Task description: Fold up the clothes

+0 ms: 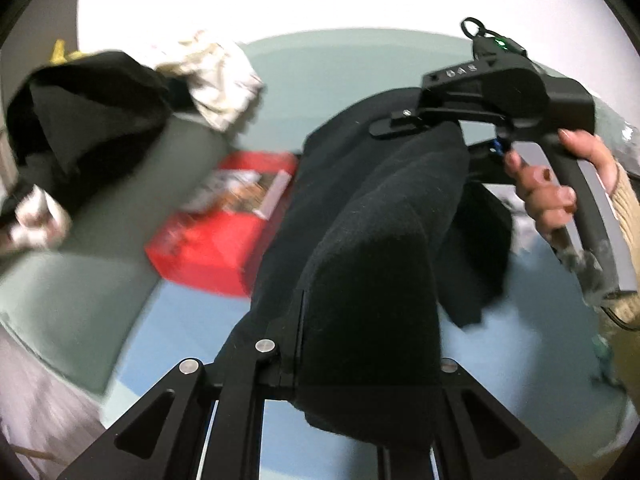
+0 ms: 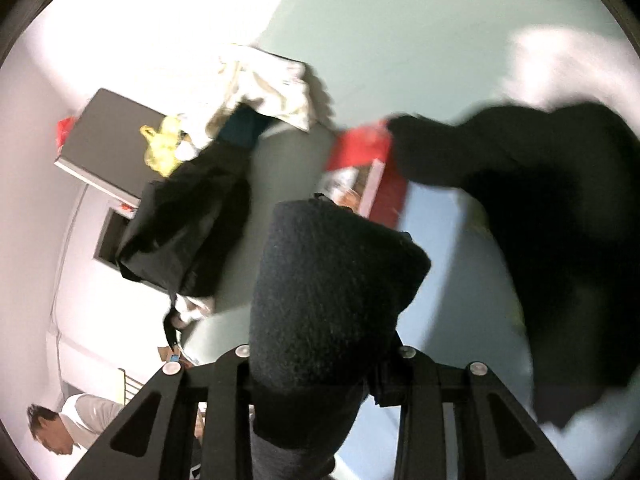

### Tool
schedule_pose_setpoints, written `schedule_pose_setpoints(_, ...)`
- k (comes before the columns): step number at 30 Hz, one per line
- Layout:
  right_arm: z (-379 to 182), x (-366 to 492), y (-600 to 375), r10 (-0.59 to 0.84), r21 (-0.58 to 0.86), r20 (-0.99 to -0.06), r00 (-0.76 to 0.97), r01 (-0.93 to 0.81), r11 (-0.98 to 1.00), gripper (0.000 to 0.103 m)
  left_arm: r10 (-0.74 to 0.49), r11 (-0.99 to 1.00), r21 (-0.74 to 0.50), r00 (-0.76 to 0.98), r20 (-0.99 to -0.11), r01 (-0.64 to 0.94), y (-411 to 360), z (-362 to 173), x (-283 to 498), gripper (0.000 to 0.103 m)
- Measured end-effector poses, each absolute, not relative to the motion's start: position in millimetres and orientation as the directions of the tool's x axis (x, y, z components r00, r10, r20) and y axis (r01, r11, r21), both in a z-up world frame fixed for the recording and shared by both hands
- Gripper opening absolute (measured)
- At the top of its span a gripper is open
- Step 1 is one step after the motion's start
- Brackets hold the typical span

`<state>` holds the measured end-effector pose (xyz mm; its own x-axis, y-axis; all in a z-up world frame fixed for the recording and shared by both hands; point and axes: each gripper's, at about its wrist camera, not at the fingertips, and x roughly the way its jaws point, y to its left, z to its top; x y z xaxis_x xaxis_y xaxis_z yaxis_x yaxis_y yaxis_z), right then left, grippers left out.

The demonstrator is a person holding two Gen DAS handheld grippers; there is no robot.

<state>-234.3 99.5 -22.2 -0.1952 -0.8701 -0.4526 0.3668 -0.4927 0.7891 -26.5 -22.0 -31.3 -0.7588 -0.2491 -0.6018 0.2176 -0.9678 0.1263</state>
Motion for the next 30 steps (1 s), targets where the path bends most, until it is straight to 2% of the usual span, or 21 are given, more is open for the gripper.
schedule_pose_setpoints(7, 13, -288, 17, -0.899, 0.769, -0.4, -0.177, 0.47, -0.434, 0.035, -0.454, -0.877, 0.383, -0.757, -0.47, 0.288, -77, -12, -80, 0.012)
schedule_pose_setpoints(10, 25, -314, -20, -0.931, 0.779, -0.33, -0.155, 0.513, -0.361, 0.035, -0.555, -0.793, 0.509, -0.744, -0.372, 0.336, -98, -8, -102, 0.012)
schedule_pose_setpoints(12, 29, -332, -45, -0.95, 0.775, -0.275, -0.146, 0.551, -0.309, 0.037, -0.615, -0.724, 0.594, -0.72, -0.323, 0.352, -113, -23, -120, 0.012)
schedule_pose_setpoints(15, 9, -358, -76, -0.952, 0.785, -0.261, -0.16, 0.539, -0.306, 0.044, -0.693, -0.609, 0.709, -0.672, -0.26, 0.354, -135, -58, -152, 0.015)
schedule_pose_setpoints(16, -3, -368, -86, -0.947, 0.794, -0.274, -0.166, 0.517, -0.32, 0.044, -0.713, -0.583, 0.736, -0.651, -0.261, 0.344, -142, -72, -163, 0.015)
schedule_pose_setpoints(19, -65, -399, -115, -0.888, 0.796, -0.428, -0.169, 0.395, -0.459, 0.045, -0.71, -0.641, 0.727, -0.55, -0.44, 0.247, -164, -128, -195, 0.016)
schedule_pose_setpoints(20, -87, -408, -122, -0.859, 0.783, -0.487, -0.161, 0.355, -0.51, 0.045, -0.696, -0.665, 0.712, -0.531, -0.483, 0.225, -166, -143, -199, 0.016)
schedule_pose_setpoints(21, -102, -413, -123, -0.842, 0.777, -0.516, -0.156, 0.329, -0.537, 0.045, -0.692, -0.671, 0.708, -0.531, -0.489, 0.222, -163, -149, -197, 0.016)
schedule_pose_setpoints(22, -116, -417, -123, -0.829, 0.772, -0.539, -0.15, 0.304, -0.557, 0.046, -0.689, -0.675, 0.703, -0.534, -0.491, 0.225, -160, -150, -191, 0.016)
schedule_pose_setpoints(24, -129, -419, -113, -0.861, 0.813, -0.49, -0.138, 0.285, -0.508, 0.046, -0.683, -0.682, 0.694, -0.539, -0.493, 0.231, -153, -152, -179, 0.018)
schedule_pose_setpoints(25, -127, -418, -112, -0.859, 0.807, -0.494, -0.132, 0.298, -0.51, 0.046, -0.68, -0.686, 0.689, -0.542, -0.494, 0.234, -150, -153, -174, 0.02)
schedule_pose_setpoints(26, -126, -417, -111, -0.857, 0.801, -0.499, -0.126, 0.311, -0.512, 0.049, -0.677, -0.69, 0.684, -0.544, -0.495, 0.237, -147, -154, -168, 0.027)
schedule_pose_setpoints(27, -123, -418, -112, -0.855, 0.797, -0.507, -0.114, 0.317, -0.514, 0.055, -0.671, -0.698, 0.676, -0.546, -0.501, 0.238, -144, -155, -162, 0.038)
schedule_pose_setpoints(28, -121, -420, -113, -0.853, 0.795, -0.512, -0.102, 0.321, -0.515, 0.062, -0.658, -0.713, 0.662, -0.547, -0.517, 0.232, -143, -157, -156, 0.046)
schedule_pose_setpoints(29, -119, -426, -110, -0.865, 0.816, -0.494, -0.093, 0.293, -0.497, 0.081, -0.642, -0.73, 0.644, -0.551, -0.532, 0.228, -142, -159, -148, 0.063)
schedule_pose_setpoints(30, -118, -432, -107, -0.876, 0.837, -0.475, -0.085, 0.263, -0.48, 0.101, -0.626, -0.747, 0.623, -0.56, -0.542, 0.232, -143, -161, -137, 0.076)
